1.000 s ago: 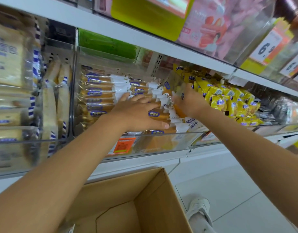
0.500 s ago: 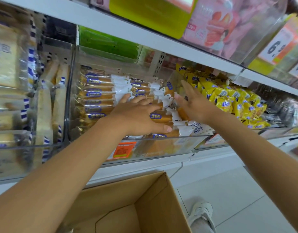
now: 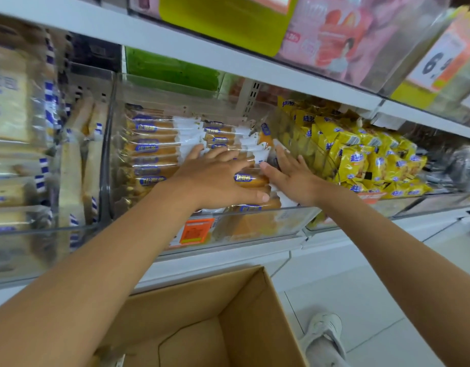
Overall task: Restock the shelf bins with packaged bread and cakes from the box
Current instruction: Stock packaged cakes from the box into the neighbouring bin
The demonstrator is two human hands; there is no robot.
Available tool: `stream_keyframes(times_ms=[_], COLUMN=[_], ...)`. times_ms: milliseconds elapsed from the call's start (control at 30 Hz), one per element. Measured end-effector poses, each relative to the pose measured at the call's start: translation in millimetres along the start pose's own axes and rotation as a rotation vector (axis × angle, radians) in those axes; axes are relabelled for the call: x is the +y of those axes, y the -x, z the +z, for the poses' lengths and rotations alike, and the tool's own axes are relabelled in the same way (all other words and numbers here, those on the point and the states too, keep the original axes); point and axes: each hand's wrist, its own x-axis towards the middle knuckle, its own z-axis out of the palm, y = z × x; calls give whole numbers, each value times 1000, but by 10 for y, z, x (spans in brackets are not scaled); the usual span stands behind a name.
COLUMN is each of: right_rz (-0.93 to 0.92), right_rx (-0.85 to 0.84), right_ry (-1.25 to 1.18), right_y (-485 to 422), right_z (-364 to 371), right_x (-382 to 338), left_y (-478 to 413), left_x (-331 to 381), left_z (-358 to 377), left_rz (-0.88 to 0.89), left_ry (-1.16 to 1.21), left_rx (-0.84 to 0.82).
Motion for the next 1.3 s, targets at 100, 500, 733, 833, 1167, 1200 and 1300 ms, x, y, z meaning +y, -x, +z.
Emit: stream_keyframes(times_ms=[100, 500, 733, 833, 1167, 1200, 1300], right_rz=[-57, -124, -361, -439, -123, -65, 76], right_rx=[70, 193, 634, 545, -354, -429, -642], right_ry=[-121, -41, -348, -480, -358, -378, -439], right_y=[100, 129, 737, 1085, 1694, 1701, 1714], right_z=[-25, -1, 315, 601, 2654, 2885, 3496], right_x=[34, -65, -711, -833, -396, -341, -206], left_y=[22, 225, 1076, 1525, 2580, 2634, 2749], left_x=[21, 74, 138, 249, -181, -235, -344], left_z=[-11, -146, -218, 6, 1758, 1901, 2288], left_rz=[8, -140, -301, -401, -848, -875, -931], left_ry=[-12, -11, 120, 174, 466, 488, 567], left_rx=[18, 40, 533, 470, 7, -5, -23])
